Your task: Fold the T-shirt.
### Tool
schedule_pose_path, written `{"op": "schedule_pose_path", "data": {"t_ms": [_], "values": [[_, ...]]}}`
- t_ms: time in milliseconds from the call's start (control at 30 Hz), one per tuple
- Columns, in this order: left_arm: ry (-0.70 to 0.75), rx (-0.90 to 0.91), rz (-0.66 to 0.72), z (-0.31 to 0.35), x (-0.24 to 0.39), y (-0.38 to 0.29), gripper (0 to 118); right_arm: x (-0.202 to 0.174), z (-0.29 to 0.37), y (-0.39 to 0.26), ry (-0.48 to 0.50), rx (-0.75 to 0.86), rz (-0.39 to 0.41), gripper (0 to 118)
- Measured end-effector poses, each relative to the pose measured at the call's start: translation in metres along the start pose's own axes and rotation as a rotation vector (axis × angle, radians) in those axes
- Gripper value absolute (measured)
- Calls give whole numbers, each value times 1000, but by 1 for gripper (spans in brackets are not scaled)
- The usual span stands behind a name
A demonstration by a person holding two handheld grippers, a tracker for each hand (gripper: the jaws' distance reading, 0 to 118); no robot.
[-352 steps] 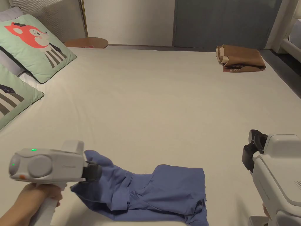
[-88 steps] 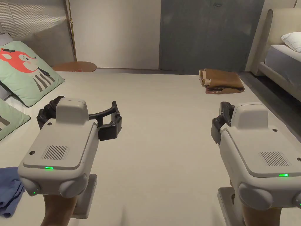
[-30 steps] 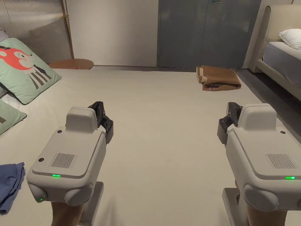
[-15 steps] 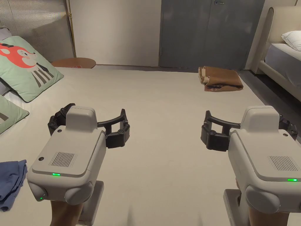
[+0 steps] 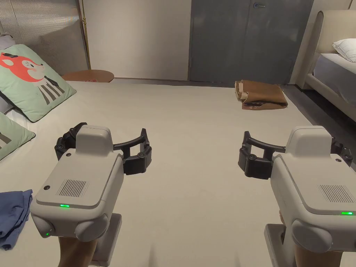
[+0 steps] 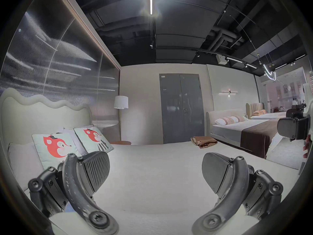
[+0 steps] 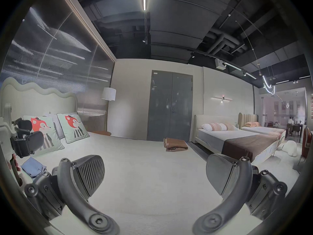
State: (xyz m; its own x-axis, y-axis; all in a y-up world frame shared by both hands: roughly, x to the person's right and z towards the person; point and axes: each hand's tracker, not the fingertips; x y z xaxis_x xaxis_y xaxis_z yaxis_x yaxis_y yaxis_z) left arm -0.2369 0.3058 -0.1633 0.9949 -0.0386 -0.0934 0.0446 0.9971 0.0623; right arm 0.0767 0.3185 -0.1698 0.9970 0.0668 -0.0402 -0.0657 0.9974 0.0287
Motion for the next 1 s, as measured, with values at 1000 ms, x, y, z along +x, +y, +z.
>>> {"op": "schedule_pose_path", "data": {"t_ms": [1000], "values": [[4, -6, 3, 1, -4, -2, 109, 0, -1, -2, 9, -3, -4, 118]]}}
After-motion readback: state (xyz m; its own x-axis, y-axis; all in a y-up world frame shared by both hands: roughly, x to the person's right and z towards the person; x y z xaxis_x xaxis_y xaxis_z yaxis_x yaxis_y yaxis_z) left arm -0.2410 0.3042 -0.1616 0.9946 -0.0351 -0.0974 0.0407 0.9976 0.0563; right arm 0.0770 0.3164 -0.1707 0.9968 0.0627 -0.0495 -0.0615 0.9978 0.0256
